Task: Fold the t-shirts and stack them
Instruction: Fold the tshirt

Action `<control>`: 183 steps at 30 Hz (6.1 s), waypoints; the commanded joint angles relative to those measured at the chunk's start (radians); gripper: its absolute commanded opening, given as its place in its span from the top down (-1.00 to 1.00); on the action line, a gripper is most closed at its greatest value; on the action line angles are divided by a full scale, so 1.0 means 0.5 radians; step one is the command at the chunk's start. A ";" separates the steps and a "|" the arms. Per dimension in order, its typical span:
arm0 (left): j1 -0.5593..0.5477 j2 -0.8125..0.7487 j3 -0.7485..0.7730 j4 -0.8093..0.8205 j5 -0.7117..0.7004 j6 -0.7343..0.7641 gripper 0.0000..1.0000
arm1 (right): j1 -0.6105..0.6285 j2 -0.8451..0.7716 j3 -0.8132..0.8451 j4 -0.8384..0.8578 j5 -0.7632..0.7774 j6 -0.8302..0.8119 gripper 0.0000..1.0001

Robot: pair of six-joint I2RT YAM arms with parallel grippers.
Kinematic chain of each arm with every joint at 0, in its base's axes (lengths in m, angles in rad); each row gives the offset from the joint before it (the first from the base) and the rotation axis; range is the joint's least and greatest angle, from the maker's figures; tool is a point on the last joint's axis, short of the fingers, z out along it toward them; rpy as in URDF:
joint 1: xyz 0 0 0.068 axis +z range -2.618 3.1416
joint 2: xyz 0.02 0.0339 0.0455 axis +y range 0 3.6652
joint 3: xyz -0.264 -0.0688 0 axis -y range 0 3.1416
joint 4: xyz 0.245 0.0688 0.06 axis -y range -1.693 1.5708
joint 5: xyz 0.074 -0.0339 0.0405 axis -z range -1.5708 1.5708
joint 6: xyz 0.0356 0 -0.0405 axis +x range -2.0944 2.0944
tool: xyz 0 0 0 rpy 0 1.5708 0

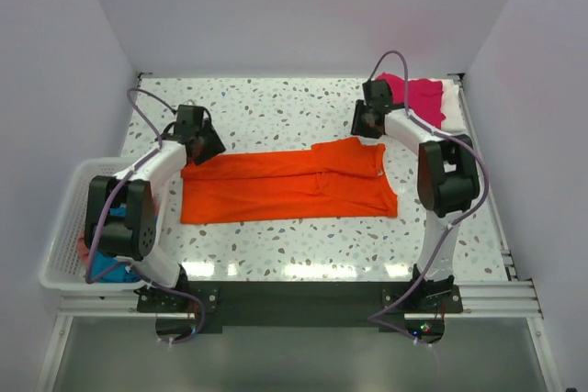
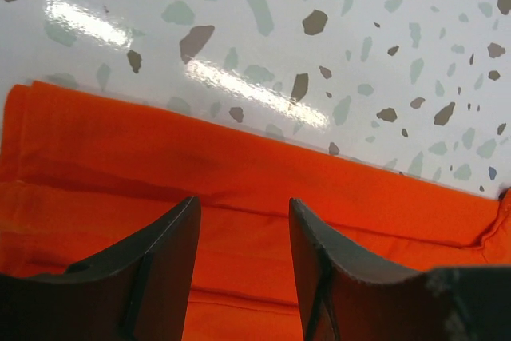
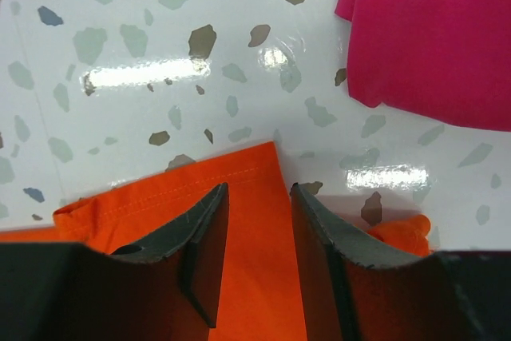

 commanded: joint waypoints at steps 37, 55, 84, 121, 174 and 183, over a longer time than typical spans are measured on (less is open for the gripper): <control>-0.010 -0.218 -0.115 -0.067 -0.021 -0.160 -0.02 | 0.070 -1.046 -0.987 0.395 -0.334 0.233 0.99; 0.159 -0.107 -0.108 -0.186 -0.122 -0.258 0.10 | 0.141 -1.890 -1.797 0.331 -0.494 0.325 0.99; 0.193 -0.337 -0.243 -0.134 -0.101 -0.130 0.28 | 0.162 -1.989 -1.911 0.343 -0.341 0.279 0.18; 0.054 -0.485 -0.292 -0.073 0.148 0.153 0.21 | 0.807 -0.783 -1.036 0.549 0.319 0.043 0.15; 0.054 -0.485 -0.369 -0.048 0.209 0.150 0.21 | 1.138 -0.942 -1.150 0.451 0.472 0.205 0.32; 0.054 -0.494 -0.372 -0.051 0.206 0.156 0.21 | 0.927 -0.792 -0.969 0.401 0.414 0.123 0.23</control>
